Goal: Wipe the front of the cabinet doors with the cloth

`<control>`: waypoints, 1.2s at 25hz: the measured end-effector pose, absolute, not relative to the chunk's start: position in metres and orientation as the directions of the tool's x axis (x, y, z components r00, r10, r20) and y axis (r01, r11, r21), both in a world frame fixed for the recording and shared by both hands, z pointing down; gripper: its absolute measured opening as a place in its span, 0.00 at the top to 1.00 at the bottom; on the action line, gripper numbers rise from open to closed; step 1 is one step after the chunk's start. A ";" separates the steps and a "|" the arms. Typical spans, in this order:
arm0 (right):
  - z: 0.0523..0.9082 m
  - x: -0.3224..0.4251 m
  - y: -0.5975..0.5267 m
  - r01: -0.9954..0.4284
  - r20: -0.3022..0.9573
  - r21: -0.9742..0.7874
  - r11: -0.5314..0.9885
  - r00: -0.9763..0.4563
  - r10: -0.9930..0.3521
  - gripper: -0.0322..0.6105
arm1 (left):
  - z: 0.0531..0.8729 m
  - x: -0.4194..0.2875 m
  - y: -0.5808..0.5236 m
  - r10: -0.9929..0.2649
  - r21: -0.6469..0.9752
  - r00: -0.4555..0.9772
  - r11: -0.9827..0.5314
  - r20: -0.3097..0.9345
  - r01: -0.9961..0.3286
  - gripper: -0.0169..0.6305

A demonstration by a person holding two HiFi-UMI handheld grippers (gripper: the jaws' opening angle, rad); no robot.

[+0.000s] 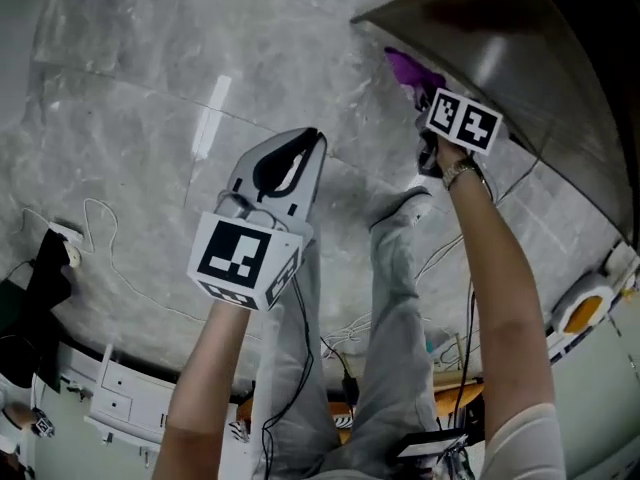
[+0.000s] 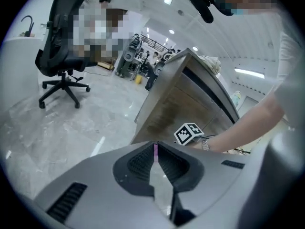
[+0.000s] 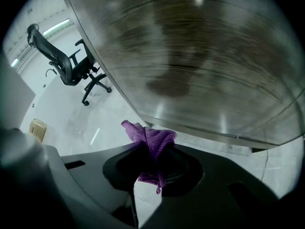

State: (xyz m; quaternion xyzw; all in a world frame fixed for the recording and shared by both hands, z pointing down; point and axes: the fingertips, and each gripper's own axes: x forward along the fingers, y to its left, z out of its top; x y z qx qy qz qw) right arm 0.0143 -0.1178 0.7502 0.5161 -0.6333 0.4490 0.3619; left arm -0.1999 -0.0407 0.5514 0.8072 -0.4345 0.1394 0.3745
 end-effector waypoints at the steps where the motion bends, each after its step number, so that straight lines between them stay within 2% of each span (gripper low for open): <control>1: 0.753 0.005 -0.125 -0.979 0.923 -0.191 0.069 -0.203 -0.327 0.81 | 0.555 -0.213 -0.042 -0.603 0.485 0.574 -0.327 0.554 -0.811 0.94; 9: 0.775 -0.043 -0.169 -0.978 0.922 -0.201 0.059 -0.209 -0.326 0.81 | 0.580 -0.297 -0.050 -0.655 0.438 0.470 -0.229 0.591 -0.869 0.94; 14: 0.790 -0.038 -0.186 -0.975 0.910 -0.222 -0.014 -0.202 -0.363 0.81 | 0.592 -0.305 -0.049 -0.687 0.425 0.414 -0.167 0.598 -0.890 0.94; 23: 0.793 0.010 -0.184 -0.965 0.899 -0.260 -0.007 -0.240 -0.368 0.81 | 0.584 -0.211 -0.039 -0.674 0.430 0.454 -0.218 0.583 -0.876 0.94; 30: 0.798 0.109 -0.149 -0.967 0.911 -0.256 -0.022 -0.233 -0.340 0.81 | 0.573 -0.103 -0.037 -0.637 0.441 0.528 -0.309 0.562 -0.843 0.94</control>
